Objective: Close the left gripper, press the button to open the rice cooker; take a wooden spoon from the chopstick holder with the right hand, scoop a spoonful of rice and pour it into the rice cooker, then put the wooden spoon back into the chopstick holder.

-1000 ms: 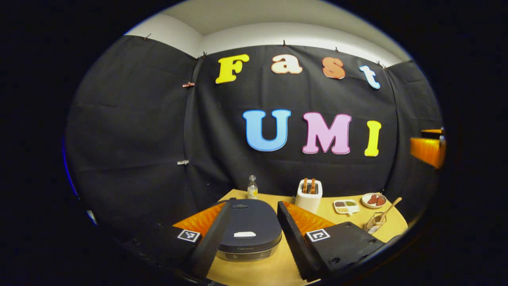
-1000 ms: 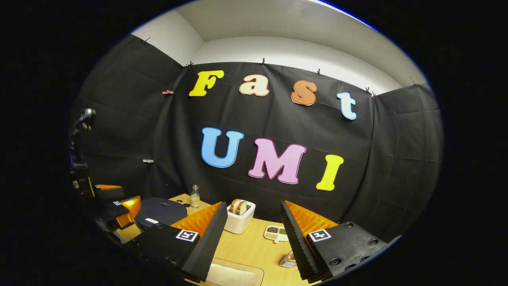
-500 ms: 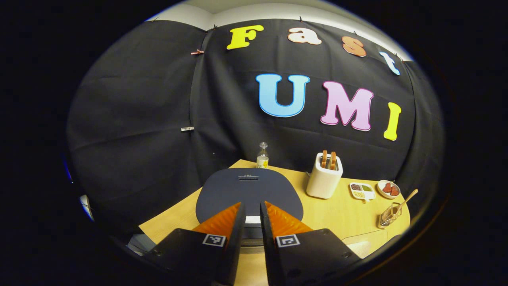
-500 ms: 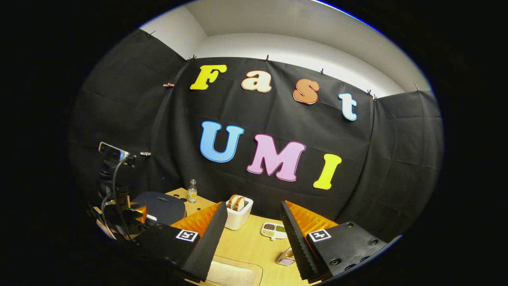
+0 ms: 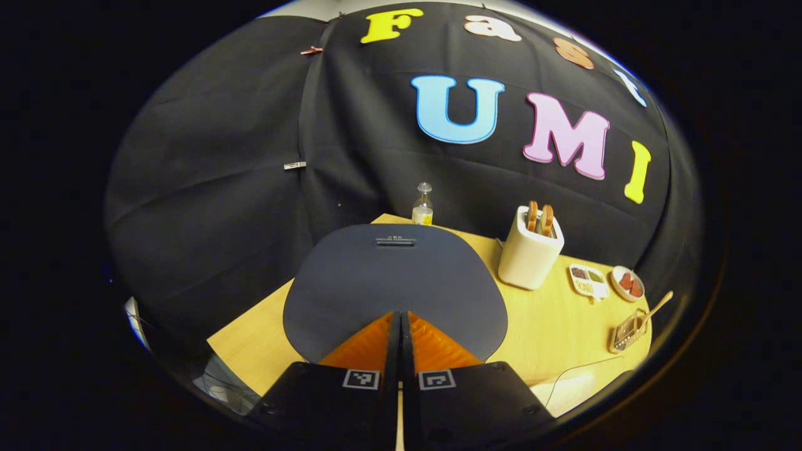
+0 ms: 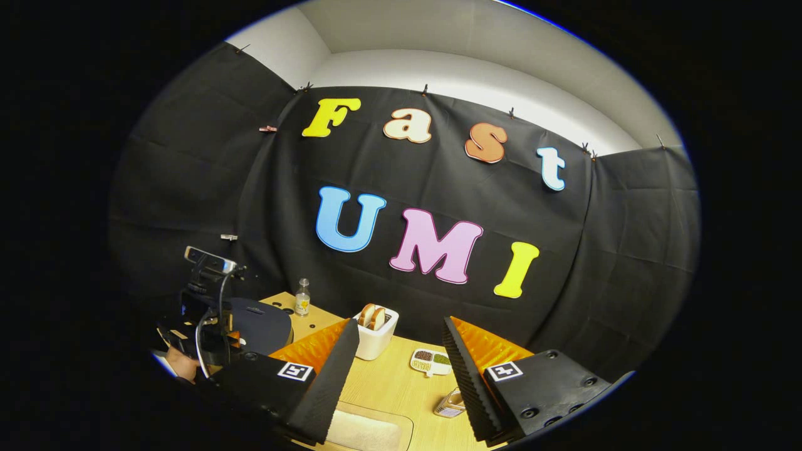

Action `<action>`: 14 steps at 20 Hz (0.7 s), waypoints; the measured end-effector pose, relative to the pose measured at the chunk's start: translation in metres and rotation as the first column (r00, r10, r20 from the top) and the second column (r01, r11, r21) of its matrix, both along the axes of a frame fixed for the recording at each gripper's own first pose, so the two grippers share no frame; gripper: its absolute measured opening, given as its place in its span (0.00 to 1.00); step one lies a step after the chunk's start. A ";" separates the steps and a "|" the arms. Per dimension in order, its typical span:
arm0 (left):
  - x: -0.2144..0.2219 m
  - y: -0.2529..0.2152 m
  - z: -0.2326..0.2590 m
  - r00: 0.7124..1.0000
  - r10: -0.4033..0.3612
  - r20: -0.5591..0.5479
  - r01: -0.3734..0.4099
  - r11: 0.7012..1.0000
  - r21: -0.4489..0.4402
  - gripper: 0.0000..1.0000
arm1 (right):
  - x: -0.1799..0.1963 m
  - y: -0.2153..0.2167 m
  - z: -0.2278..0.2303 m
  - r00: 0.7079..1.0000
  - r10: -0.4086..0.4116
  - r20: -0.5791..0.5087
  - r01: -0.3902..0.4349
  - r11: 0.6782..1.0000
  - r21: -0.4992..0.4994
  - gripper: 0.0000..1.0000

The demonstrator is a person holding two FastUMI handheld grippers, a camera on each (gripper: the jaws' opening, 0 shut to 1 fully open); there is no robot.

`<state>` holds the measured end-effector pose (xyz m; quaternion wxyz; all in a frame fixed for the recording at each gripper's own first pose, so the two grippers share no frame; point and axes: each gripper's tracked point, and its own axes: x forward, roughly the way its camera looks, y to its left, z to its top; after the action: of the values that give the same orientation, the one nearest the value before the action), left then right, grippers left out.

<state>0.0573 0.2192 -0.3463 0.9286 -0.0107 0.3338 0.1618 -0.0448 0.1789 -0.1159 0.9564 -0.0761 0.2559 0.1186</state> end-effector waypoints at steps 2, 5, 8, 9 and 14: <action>0.001 0.004 -0.004 1.000 0.018 -0.024 -0.018 1.000 -0.001 0.08 | 0.000 0.002 0.000 1.000 0.002 -0.006 -0.002 1.000 0.003 0.85; -0.002 0.002 -0.001 0.999 0.030 -0.035 -0.031 0.999 -0.031 0.08 | 0.001 -0.001 0.003 1.000 0.002 0.006 -0.002 1.000 0.005 0.85; -0.010 0.001 -0.003 0.998 0.016 -0.067 -0.015 1.000 0.018 0.07 | 0.000 -0.008 0.000 1.000 -0.010 0.001 0.010 1.000 0.008 0.85; -0.012 0.002 -0.004 0.997 0.026 -0.066 -0.025 0.999 0.020 0.07 | 0.000 -0.012 0.000 1.000 -0.018 -0.001 0.018 1.000 0.009 0.85; -0.010 0.002 0.011 0.999 0.051 -0.008 -0.051 0.999 0.001 0.07 | 0.003 -0.029 0.004 0.999 -0.046 0.005 0.046 0.999 0.013 0.85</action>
<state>0.0477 0.2208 -0.3356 0.9227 -0.0182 0.3373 0.1858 -0.0418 0.1501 -0.1120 0.9601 -0.0643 0.2540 0.0981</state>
